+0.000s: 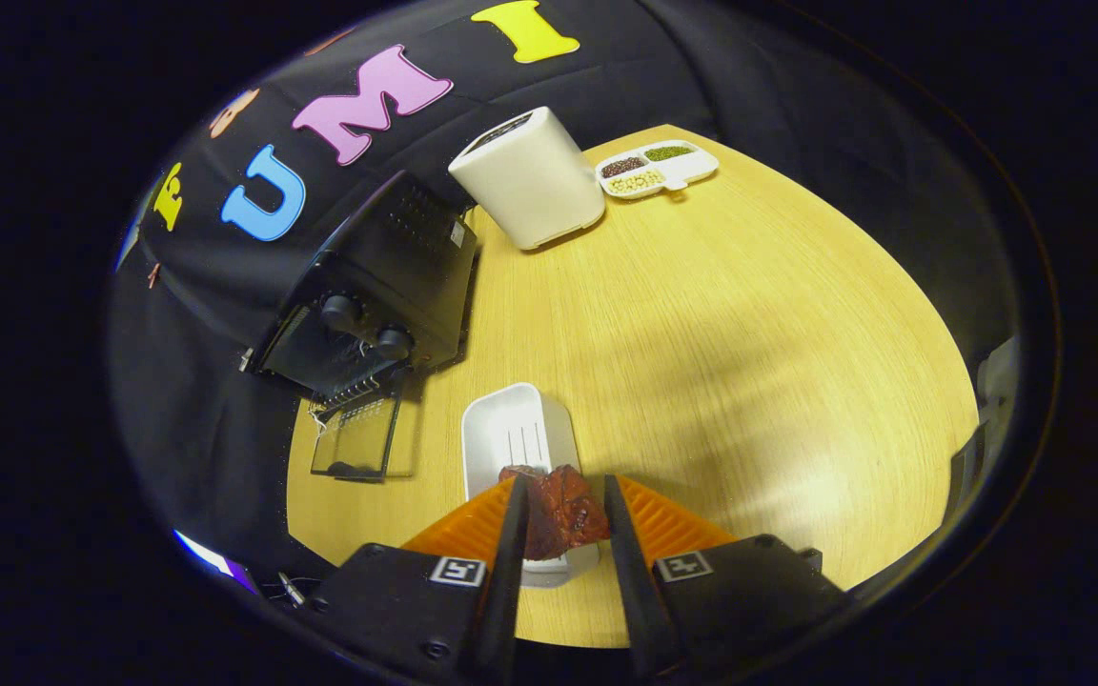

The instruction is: Open the toaster oven, put the food inside, and close the toaster oven door.

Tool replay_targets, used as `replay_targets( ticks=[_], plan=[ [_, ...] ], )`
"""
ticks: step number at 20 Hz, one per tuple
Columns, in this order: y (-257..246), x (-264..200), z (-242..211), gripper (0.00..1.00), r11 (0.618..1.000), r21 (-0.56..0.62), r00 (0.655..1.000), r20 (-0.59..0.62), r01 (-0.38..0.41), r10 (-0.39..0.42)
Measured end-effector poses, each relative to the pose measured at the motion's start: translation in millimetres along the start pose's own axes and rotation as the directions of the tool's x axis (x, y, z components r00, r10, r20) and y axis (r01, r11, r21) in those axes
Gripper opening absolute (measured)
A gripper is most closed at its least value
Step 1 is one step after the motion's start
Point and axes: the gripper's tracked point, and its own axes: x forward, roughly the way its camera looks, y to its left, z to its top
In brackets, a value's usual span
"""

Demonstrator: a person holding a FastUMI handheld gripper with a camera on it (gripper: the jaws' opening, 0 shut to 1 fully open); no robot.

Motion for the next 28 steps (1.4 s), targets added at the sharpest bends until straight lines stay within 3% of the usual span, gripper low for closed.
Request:
replay_targets(
  ticks=[6,9,14,20,28],
  plan=[
    [10,-5,-2,0.24,0.975,0.207,0.995,-0.036,-0.087,0.096],
    [13,-5,-5,0.16,0.974,0.205,0.992,-0.055,-0.098,0.111],
    [14,-9,-1,0.16,0.983,0.143,0.99,-0.067,-0.117,0.128],
    [26,-33,24,0.16,0.978,0.153,0.988,-0.034,-0.145,0.151],
    [101,-59,41,0.16,0.953,0.161,0.967,0.036,-0.255,0.253]
  ],
)
